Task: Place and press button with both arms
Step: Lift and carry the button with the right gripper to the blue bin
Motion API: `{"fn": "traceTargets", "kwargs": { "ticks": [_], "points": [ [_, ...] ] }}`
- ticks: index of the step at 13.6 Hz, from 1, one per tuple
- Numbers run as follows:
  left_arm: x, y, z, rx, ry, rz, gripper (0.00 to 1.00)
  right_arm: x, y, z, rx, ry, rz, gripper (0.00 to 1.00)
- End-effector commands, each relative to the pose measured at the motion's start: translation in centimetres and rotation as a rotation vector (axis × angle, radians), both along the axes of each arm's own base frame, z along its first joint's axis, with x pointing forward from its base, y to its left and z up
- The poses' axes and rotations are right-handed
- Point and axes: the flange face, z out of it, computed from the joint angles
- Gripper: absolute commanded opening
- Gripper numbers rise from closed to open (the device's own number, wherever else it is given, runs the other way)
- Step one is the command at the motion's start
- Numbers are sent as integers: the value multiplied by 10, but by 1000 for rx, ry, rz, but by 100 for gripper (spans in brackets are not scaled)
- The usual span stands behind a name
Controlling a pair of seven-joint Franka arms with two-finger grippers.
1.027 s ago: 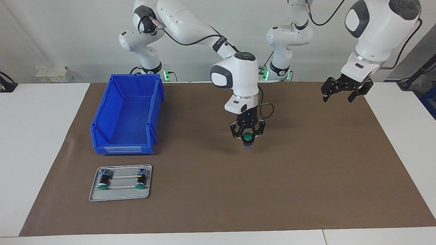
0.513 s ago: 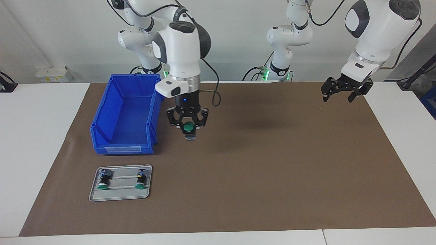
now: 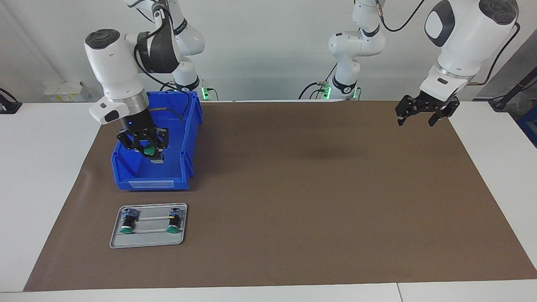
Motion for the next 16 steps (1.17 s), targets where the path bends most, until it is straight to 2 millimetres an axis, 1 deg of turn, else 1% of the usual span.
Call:
{"fn": "traceTargets", "kwargs": {
  "ticks": [1,3,5,9,12,14,15,16],
  "points": [
    [-7,1,1,-6,-14,10,100,-45,-22,-30,20,-24,24,0],
    [-8,1,1,-6,-16,10,100,-59,-34,-48,22,-11,1,0],
    [-8,1,1,-6,-16,10,100,-62,-37,-66,24,-19,-14,0],
    [-8,1,1,-6,-16,10,100,-85,-37,-122,27,-35,-31,0],
    [-8,1,1,-6,-16,10,100,-89,-37,-150,21,-41,-36,0],
    [-8,2,1,-6,-16,12,100,-89,-36,-158,20,-41,-36,0],
    [-8,1,1,-6,-16,10,100,-88,-36,-157,22,-41,-44,31],
    [-7,1,0,-6,-13,10,100,-89,-36,-158,22,-36,-46,78]
  ]
}}
